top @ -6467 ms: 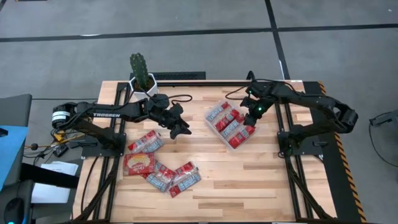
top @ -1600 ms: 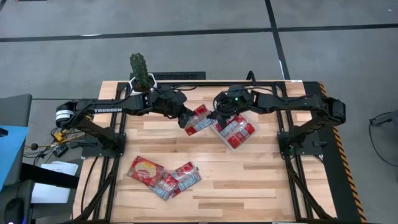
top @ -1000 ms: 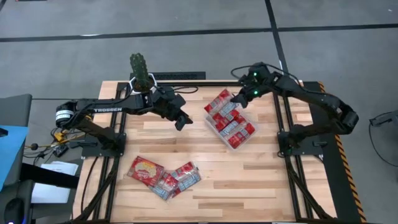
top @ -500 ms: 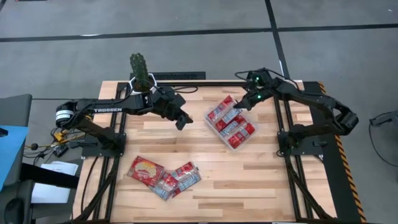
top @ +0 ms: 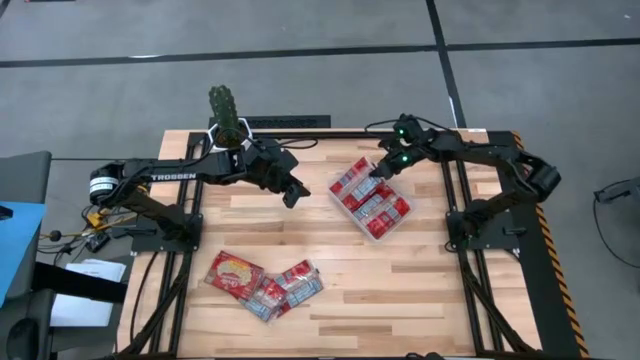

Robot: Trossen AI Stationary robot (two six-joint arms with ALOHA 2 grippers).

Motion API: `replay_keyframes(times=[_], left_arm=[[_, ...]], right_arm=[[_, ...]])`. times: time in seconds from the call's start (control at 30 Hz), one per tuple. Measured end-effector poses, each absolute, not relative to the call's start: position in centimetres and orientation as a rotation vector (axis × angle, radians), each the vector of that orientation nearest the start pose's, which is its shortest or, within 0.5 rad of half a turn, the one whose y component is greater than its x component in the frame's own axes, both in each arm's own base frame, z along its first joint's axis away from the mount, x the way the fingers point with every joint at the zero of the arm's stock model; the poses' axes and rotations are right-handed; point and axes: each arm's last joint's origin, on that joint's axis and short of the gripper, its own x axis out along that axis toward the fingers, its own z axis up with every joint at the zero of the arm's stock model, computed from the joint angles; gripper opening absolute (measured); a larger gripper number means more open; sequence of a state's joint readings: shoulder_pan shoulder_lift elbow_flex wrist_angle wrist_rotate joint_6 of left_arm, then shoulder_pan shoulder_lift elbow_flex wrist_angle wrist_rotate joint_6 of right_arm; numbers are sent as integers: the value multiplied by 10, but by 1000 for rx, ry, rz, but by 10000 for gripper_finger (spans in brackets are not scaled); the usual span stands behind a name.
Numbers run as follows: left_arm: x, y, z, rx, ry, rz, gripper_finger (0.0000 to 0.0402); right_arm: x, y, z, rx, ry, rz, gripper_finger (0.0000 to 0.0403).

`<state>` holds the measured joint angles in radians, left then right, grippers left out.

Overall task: Sort popcorn bags into baskets
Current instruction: Put the red popcorn bag into the transparent bin

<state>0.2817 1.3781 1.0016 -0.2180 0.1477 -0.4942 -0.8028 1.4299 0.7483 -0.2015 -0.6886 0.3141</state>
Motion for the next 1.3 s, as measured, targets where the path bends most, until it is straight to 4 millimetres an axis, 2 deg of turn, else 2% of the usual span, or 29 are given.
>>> replay_keyframes(times=[0.17,0.4,0.6,0.7,0.83,0.93,1.07,1.2,1.3], left_arm=[[289,79,274,-600,542,270,230],[288,78,273,-564,575,218,230],[275,70,258,-585,793,165,230],[262,54,247,-565,1000,129,230],[246,19,244,-487,1195,27,230],[234,-12,246,-421,1219,-62,230],[214,-43,234,-339,1229,-110,230],[199,-56,207,-304,1199,-142,230],[194,-58,187,-287,1184,-161,230]], right_arm=[[200,-182,188,894,660,-223,77],[202,-187,207,823,739,-283,142],[202,-188,233,688,899,-379,182],[205,-186,246,629,941,-405,190],[211,-181,266,562,888,-378,193],[215,-174,273,531,864,-354,189],[221,-164,276,502,858,-317,182],[226,-157,276,472,862,-282,178],[230,-154,277,455,854,-266,179]])
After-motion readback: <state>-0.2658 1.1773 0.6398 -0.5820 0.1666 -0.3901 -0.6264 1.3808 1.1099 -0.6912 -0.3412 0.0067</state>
